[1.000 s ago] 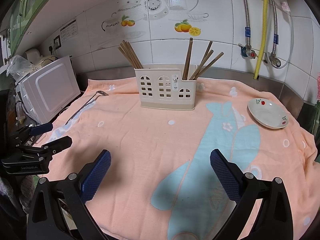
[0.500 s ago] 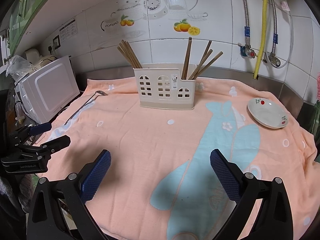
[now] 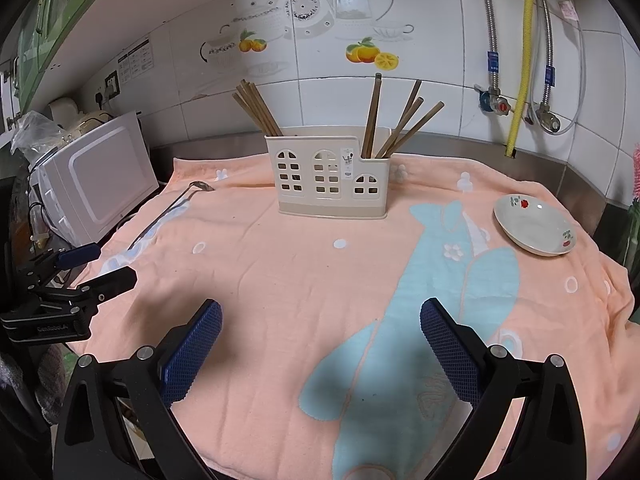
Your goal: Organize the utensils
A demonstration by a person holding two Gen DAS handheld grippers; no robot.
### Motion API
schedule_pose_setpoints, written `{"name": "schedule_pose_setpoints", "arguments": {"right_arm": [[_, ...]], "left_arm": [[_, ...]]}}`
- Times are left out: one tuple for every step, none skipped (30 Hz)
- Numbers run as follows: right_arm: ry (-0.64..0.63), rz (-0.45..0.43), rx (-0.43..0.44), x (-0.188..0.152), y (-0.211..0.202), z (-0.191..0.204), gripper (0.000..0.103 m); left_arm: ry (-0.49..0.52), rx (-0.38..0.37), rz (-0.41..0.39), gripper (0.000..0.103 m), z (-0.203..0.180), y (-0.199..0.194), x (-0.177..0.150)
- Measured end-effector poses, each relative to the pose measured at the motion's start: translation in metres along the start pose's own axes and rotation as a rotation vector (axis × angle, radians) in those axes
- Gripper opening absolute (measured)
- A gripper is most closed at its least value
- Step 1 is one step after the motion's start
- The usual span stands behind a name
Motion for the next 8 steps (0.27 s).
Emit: {"name": "schedule_pose_setpoints", "arguments": {"right_arm": [[0.001, 0.0, 0.0, 0.0, 0.0, 0.0001, 0.096], [0.001, 0.001, 0.002, -0.0006, 0.0002, -0.0001, 0.096], [0.0, 0.001, 0.001, -0.0007, 0.0002, 0.0004, 0.096], [-0.001, 0.001, 0.001, -0.0006, 0.0002, 0.0006, 0.096], [0.0, 0.001, 0.001, -0.0004, 0.0002, 0.0003, 0.096], [0.001, 0.0, 0.003, -0.0006, 0.0003, 0.0003, 0.096], [-0.001, 0.001, 0.002, -0.0007, 0.0005, 0.0006, 0.096], [0.0, 0.001, 0.001, -0.0008, 0.0004, 0.0002, 0.096]], "left_arm": [[-0.001, 0.001, 0.001, 0.098, 0.0002, -0.0001, -0.0001], [-0.002, 0.001, 0.002, 0.098, 0.0003, 0.0, -0.0002], [-0.004, 0.002, 0.003, 0.098, 0.0003, 0.0002, -0.0005], [-0.004, 0.003, 0.005, 0.098, 0.0, 0.0007, 0.0], [-0.004, 0.003, 0.006, 0.098, 0.0, 0.0012, 0.0003], [-0.004, 0.004, 0.007, 0.098, 0.0001, 0.0011, 0.0002], [-0.004, 0.004, 0.007, 0.098, 0.0004, 0.0013, 0.0005], [-0.004, 0.003, 0.007, 0.098, 0.0007, 0.0017, 0.0005]]}}
Point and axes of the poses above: each gripper's, at about its wrist camera, not at the fingertips, and y roughly the way its jaws point, z to its left, x to its top, the point moved 5 cm from there along y, roughly the way its jaws point
